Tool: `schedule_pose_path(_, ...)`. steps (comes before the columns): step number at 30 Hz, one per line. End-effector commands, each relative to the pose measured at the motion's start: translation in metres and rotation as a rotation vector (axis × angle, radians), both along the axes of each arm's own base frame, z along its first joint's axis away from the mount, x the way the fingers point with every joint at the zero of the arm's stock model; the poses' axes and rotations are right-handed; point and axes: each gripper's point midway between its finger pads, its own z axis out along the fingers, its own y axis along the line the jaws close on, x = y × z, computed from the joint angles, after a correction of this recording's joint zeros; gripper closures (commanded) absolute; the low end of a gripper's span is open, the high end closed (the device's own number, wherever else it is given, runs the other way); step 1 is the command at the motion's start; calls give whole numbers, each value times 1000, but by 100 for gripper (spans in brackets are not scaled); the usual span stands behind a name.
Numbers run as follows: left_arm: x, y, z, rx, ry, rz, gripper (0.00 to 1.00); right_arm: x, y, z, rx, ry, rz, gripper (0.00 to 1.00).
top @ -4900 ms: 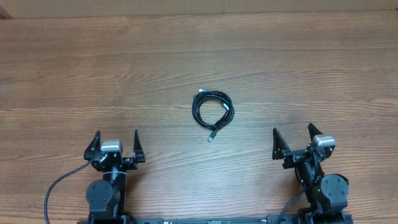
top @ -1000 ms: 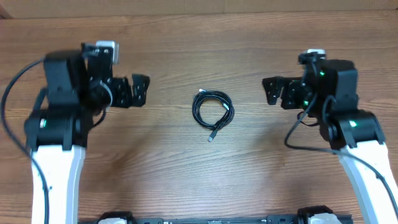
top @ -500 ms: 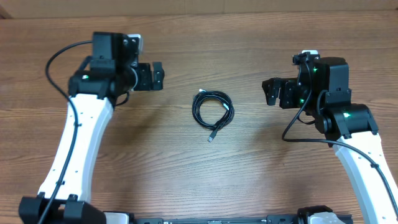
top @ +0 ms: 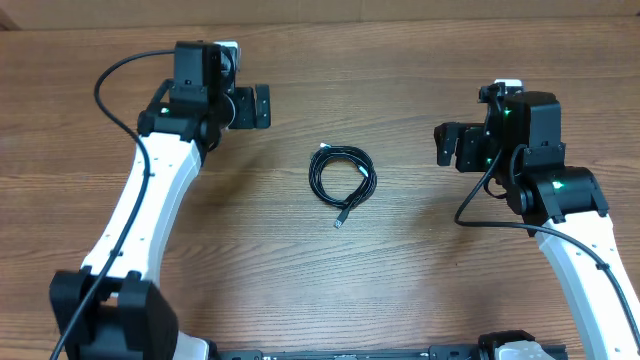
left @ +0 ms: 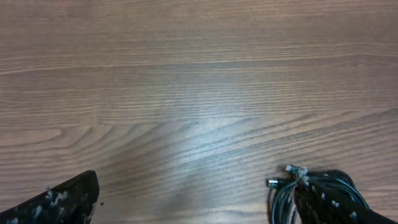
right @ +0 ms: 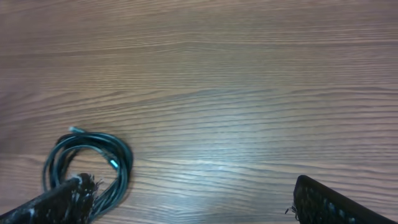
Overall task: Untangle cables
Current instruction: 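Raise both arms and move the left gripper toward the black cable coil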
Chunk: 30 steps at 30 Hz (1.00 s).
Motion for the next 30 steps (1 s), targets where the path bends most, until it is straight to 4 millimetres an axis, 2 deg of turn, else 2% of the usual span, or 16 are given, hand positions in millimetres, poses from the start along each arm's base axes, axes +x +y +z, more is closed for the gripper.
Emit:
schedule_pose_path(1, 10, -9, -13, -30, 20, -2, 0, 4, -6, 14, -30, -43, -27, 0)
schedule_pose_path(11, 29, -12, -74, -68, 114, 64, 0, 2, 0, 12, -3, -28, 2, 0)
schedule_pose_path(12, 34, -23, -97, -80, 141, 64, 0, 2, 0, 6, 14, -5, -18, 0)
schedule_pose_path(16, 39, -41, -104, -104, 131, 55, 0, 0, 0, -5, 23, 40, -34, 0)
schedule_pose_path(20, 42, -56, -117, -89, 127, 31, 5, 0, 0, -13, 36, 69, -53, 0)
schedule_pose_path(30, 34, -60, -174, -45, 226, 50, 7, 0, 0, -18, 50, 86, -71, 0)
